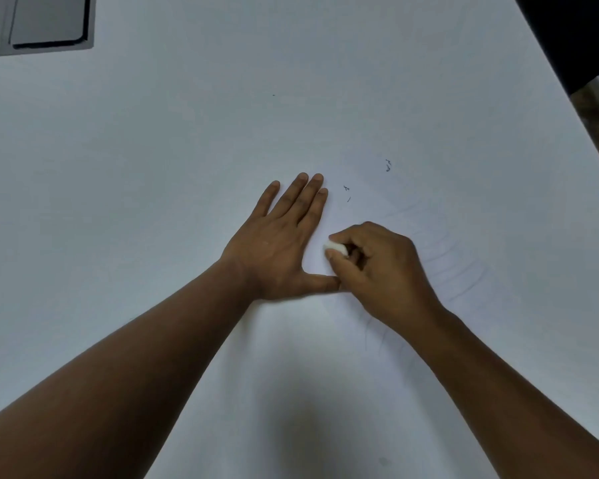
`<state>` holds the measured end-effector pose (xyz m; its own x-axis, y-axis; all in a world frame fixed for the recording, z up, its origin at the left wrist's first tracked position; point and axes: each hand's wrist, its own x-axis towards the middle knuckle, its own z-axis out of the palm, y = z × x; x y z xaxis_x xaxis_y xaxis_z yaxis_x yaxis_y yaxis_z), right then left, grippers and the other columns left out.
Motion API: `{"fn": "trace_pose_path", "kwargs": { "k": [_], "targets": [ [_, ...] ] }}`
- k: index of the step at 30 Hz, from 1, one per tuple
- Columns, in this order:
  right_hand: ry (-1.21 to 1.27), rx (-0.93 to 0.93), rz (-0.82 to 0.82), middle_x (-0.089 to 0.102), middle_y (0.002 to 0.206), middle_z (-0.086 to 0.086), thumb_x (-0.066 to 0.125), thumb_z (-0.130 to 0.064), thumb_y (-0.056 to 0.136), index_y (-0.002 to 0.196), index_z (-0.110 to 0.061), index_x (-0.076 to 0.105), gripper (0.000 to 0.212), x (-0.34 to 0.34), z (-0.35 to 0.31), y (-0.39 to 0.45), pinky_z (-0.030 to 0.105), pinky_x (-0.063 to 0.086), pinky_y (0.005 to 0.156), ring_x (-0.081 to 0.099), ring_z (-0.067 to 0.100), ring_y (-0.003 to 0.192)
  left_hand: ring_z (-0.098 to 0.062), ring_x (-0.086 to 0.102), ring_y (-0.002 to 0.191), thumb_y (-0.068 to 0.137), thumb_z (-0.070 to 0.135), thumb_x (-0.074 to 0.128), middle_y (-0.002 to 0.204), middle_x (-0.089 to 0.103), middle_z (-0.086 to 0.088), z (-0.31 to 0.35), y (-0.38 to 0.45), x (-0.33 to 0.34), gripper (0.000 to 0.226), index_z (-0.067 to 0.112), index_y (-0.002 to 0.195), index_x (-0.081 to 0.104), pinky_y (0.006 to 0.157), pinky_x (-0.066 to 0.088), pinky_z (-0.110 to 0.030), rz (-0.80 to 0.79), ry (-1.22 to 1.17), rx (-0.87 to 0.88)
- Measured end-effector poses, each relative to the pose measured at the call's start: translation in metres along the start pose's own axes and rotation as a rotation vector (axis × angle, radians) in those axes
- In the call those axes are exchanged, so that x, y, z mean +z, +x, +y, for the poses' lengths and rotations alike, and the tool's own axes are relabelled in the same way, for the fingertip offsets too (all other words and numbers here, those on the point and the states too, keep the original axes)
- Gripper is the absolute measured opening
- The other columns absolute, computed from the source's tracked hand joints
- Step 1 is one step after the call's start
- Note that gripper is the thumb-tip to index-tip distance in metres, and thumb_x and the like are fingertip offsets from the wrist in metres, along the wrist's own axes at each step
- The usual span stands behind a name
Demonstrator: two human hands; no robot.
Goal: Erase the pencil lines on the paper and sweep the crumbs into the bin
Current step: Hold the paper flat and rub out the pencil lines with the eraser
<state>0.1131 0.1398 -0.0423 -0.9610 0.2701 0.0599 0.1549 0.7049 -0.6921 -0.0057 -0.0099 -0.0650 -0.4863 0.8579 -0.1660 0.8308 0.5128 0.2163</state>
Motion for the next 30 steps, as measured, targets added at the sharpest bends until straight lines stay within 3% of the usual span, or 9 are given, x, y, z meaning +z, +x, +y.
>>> {"fn": "trace_pose_path", "kwargs": {
  "k": [3, 6, 12, 17, 20, 24, 27, 30],
  "targets": [
    [-0.140, -0.161, -0.078, 0.055, 0.076, -0.002, 0.066, -0.017, 0.088, 0.083, -0.011, 0.065, 0.008, 0.006, -0.002, 0.004, 0.025, 0.043, 0.059, 0.050, 0.011, 0.065, -0.021, -0.018, 0.158, 0.078, 0.094, 0.014, 0.172, -0.016, -0.007, -0.003, -0.001, 0.004, 0.122, 0.010, 0.165, -0.005, 0.128, -0.004, -0.050, 0.029, 0.034, 0.020],
    [-0.220, -0.209, -0.063, 0.047, 0.071, -0.002, 0.064, -0.011, 0.086, 0.073, -0.012, 0.052, 0.018, 0.004, -0.002, 0.011, 0.023, 0.032, 0.057, 0.042, 0.013, 0.061, -0.022, -0.018, 0.158, 0.080, 0.094, 0.018, 0.172, -0.016, -0.007, -0.003, 0.000, 0.004, 0.119, 0.015, 0.165, -0.004, 0.128, -0.004, -0.051, 0.026, 0.037, 0.026],
    [-0.321, -0.044, 0.117, 0.055, 0.072, 0.006, 0.062, -0.015, 0.088, 0.079, -0.007, 0.059, 0.013, -0.023, 0.028, 0.032, 0.032, 0.043, 0.056, 0.053, 0.024, 0.060, -0.019, -0.031, 0.154, 0.076, 0.101, 0.016, 0.169, -0.029, -0.003, 0.000, 0.002, -0.002, 0.120, 0.025, 0.163, -0.015, 0.127, -0.010, -0.051, -0.045, 0.059, -0.006],
    [-0.193, -0.123, 0.014, 0.056, 0.074, 0.003, 0.065, -0.018, 0.088, 0.085, -0.009, 0.065, 0.010, -0.006, 0.006, 0.020, 0.028, 0.041, 0.060, 0.054, 0.020, 0.064, -0.021, -0.025, 0.156, 0.077, 0.099, 0.015, 0.171, -0.022, -0.004, 0.000, 0.001, 0.000, 0.118, 0.024, 0.165, -0.009, 0.128, -0.007, -0.051, -0.011, 0.047, 0.001],
    [-0.205, -0.181, -0.047, 0.047, 0.073, -0.003, 0.064, -0.014, 0.087, 0.079, -0.010, 0.059, 0.010, 0.009, -0.006, 0.010, 0.024, 0.032, 0.058, 0.044, 0.014, 0.062, -0.023, -0.017, 0.158, 0.081, 0.092, 0.020, 0.173, -0.013, -0.007, -0.003, 0.001, 0.004, 0.112, 0.023, 0.166, -0.001, 0.128, -0.003, -0.053, 0.030, 0.043, 0.036],
    [-0.283, -0.210, -0.057, 0.053, 0.074, 0.005, 0.064, -0.012, 0.087, 0.081, -0.007, 0.060, 0.009, 0.007, -0.001, 0.017, 0.025, 0.031, 0.058, 0.046, 0.018, 0.062, -0.022, -0.019, 0.158, 0.081, 0.094, 0.021, 0.172, -0.015, -0.006, -0.002, 0.000, 0.004, 0.113, 0.023, 0.166, -0.002, 0.128, -0.004, -0.052, 0.025, 0.041, 0.025],
    [-0.316, -0.098, 0.011, 0.057, 0.079, 0.005, 0.063, -0.018, 0.089, 0.085, -0.009, 0.063, 0.010, -0.012, 0.016, 0.029, 0.027, 0.034, 0.061, 0.055, 0.024, 0.068, -0.020, -0.028, 0.155, 0.078, 0.099, 0.018, 0.170, -0.025, -0.004, 0.001, 0.000, 0.000, 0.118, 0.023, 0.165, -0.011, 0.127, -0.008, -0.051, -0.020, 0.055, -0.001],
    [-0.182, 0.032, 0.069, 0.057, 0.075, -0.002, 0.065, -0.022, 0.090, 0.085, -0.012, 0.065, 0.011, -0.033, 0.032, 0.034, 0.025, 0.041, 0.063, 0.056, 0.016, 0.069, -0.020, -0.031, 0.154, 0.077, 0.100, 0.018, 0.169, -0.028, -0.003, 0.000, 0.000, -0.001, 0.120, 0.023, 0.164, -0.014, 0.127, -0.009, -0.052, -0.023, 0.047, 0.000]
  ]
}}
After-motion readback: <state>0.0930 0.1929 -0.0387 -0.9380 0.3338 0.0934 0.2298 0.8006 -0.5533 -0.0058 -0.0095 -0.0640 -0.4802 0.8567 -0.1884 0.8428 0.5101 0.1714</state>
